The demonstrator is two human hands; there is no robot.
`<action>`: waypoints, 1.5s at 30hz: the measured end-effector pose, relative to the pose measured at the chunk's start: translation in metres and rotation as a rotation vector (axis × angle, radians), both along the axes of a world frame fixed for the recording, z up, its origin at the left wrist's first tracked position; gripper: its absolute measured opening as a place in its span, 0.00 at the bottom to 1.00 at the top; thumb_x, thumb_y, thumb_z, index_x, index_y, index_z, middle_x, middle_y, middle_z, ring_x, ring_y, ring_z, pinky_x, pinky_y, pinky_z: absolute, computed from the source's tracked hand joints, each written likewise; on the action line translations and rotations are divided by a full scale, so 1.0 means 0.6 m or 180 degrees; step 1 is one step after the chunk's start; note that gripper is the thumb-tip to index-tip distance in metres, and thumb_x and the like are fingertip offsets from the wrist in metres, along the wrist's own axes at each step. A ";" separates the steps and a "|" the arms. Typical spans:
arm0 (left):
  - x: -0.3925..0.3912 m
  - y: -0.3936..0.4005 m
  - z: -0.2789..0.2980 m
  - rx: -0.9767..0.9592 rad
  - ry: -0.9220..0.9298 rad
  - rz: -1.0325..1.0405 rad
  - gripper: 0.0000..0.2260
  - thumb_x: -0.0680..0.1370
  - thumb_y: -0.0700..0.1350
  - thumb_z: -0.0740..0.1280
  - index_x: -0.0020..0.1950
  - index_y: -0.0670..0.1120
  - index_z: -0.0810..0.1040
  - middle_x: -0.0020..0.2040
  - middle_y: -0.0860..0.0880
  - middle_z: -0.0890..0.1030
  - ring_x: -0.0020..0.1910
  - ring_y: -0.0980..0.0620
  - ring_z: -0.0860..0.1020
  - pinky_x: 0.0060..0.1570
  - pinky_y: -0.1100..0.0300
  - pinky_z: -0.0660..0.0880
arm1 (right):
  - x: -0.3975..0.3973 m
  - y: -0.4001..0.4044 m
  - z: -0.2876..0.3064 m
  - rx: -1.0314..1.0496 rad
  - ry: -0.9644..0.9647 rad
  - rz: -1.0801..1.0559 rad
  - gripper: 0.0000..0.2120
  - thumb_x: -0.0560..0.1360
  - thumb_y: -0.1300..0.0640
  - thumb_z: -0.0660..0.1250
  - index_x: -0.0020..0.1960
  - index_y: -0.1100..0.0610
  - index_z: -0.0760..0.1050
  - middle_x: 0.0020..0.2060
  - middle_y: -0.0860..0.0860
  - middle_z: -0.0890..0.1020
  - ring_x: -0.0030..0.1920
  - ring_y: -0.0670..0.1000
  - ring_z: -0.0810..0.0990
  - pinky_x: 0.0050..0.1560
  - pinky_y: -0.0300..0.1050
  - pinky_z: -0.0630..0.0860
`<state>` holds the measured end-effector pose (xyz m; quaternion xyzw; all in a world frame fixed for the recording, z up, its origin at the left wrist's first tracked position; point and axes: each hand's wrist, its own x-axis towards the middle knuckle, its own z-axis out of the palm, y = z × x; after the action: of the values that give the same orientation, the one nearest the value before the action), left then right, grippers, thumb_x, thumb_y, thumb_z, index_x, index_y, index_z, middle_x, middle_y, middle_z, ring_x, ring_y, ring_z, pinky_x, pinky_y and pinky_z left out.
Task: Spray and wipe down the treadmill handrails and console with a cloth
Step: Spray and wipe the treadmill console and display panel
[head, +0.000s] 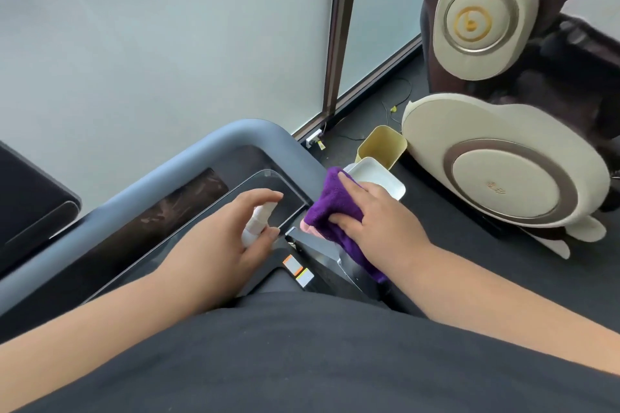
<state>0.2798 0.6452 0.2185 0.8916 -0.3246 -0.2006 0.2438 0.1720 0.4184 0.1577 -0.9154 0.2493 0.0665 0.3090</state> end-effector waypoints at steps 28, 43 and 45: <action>0.020 0.190 0.074 -0.0511 -0.0266 0.0339 0.14 0.77 0.55 0.65 0.63 0.61 0.73 0.43 0.63 0.80 0.43 0.63 0.77 0.41 0.62 0.72 | 0.135 0.207 0.076 -0.0550 -0.0690 0.0297 0.25 0.82 0.54 0.63 0.77 0.45 0.64 0.72 0.49 0.71 0.70 0.55 0.70 0.68 0.51 0.66; -0.044 0.153 0.162 -0.1470 0.1128 -0.0345 0.11 0.67 0.53 0.73 0.45 0.52 0.77 0.38 0.50 0.82 0.41 0.49 0.81 0.44 0.51 0.79 | -0.138 0.371 0.155 0.0025 -0.2017 -0.0337 0.34 0.73 0.37 0.67 0.77 0.37 0.61 0.76 0.42 0.64 0.74 0.42 0.63 0.75 0.50 0.62; -0.079 0.143 0.173 -0.1503 0.1266 -0.0644 0.09 0.67 0.52 0.73 0.45 0.55 0.77 0.40 0.52 0.83 0.42 0.51 0.82 0.45 0.51 0.79 | -0.198 0.364 0.162 0.0504 -0.2002 -0.0830 0.40 0.69 0.28 0.66 0.77 0.31 0.53 0.78 0.38 0.56 0.77 0.40 0.55 0.77 0.54 0.58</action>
<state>0.2326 0.7312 0.3224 0.7170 -0.3951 -0.3132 0.4813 0.0530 0.6366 0.2551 -0.8247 0.2507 -0.2398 0.4467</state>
